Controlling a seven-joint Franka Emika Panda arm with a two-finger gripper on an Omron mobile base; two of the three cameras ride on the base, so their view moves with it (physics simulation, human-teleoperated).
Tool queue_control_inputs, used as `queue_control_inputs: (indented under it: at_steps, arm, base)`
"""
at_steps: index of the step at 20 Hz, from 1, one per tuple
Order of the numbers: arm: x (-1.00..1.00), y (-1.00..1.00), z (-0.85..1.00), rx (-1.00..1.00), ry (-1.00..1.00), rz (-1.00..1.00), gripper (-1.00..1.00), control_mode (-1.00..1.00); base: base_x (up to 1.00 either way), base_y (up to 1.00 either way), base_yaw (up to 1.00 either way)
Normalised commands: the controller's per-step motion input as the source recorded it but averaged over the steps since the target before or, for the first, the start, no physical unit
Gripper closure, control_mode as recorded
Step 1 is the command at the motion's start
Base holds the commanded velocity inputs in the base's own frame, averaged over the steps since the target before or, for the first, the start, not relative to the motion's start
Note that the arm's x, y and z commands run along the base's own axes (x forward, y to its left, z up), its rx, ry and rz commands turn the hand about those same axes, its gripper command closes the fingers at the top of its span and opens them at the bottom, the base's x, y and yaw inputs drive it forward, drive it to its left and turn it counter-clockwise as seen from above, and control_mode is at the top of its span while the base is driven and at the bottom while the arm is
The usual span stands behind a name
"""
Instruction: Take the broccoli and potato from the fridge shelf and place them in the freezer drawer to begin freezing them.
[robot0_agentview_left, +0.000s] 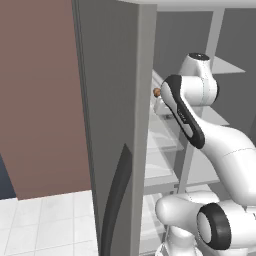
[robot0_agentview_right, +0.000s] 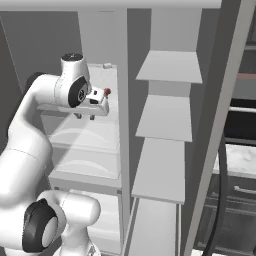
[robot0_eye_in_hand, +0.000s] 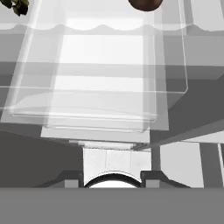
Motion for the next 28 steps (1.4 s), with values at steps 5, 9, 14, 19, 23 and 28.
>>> queue_control_inputs:
  at_steps: [5,9,14,19,23,28]
  arm:
    - [-0.18,0.29,0.0,-0.04,-0.18,-0.01,-1.0,-1.0]
    - [0.0,0.54,0.01,-0.11,-0.46,0.0,-1.0,-1.0]
    - [0.24,0.12,0.19,0.0,-0.16,-0.01,-1.0,-1.0]
    - [0.41,0.0,0.31,0.09,0.11,-0.01,-1.0,-1.0]
    - [0.41,0.0,0.36,0.08,0.18,0.0,-1.0,-1.0]
    - [0.26,0.04,0.2,0.01,0.07,0.0,-1.0,-1.0]
  base:
    - [0.0,0.0,0.0]
    - [0.0,0.0,0.0]
    - [0.0,0.0,0.0]
    - [0.0,0.0,0.0]
    - [0.0,0.0,0.0]
    - [0.0,0.0,0.0]
